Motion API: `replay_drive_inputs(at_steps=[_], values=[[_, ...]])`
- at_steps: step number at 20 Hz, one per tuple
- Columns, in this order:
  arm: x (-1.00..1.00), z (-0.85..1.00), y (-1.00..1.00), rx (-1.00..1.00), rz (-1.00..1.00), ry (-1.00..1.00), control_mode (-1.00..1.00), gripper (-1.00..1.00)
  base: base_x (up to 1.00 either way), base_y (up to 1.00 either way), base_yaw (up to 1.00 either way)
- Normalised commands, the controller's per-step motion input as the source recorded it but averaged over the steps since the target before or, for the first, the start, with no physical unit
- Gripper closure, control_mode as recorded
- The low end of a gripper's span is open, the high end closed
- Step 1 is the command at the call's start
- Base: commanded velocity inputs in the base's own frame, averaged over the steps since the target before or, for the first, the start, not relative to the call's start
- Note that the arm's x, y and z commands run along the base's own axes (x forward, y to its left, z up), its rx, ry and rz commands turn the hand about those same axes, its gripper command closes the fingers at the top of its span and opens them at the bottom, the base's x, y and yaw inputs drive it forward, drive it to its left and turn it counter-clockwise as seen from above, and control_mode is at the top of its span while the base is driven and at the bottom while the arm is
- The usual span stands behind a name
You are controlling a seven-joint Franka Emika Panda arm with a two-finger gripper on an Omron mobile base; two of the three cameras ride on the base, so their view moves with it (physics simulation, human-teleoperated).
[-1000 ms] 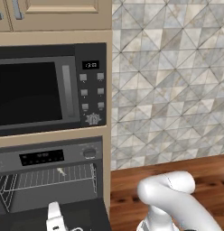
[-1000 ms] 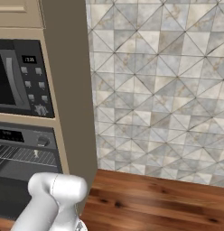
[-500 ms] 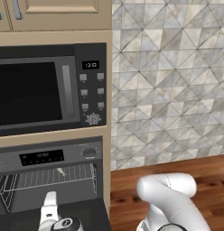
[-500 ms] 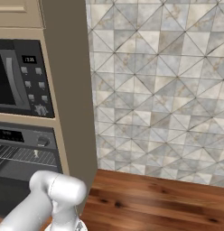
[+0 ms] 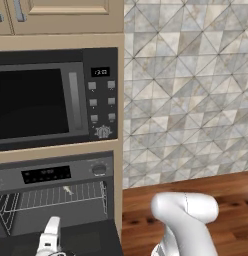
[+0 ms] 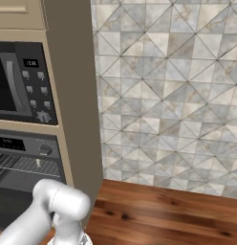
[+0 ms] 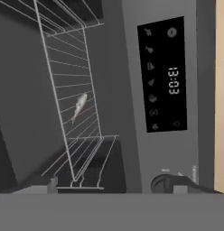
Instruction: Take the fish from the oven and place it on the plate on the counter.
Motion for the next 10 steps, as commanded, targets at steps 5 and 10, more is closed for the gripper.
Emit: replay_drive_inputs(at_steps=[5,10], values=[[0.25,-0.10,0.03,0.23,-0.01,-0.25,-1.00,-1.00,0.00,0.00,0.00],[0.42,-0.15,0.00,0.36,0.00,-0.26,-1.00,-1.00,0.00,0.00,0.00]])
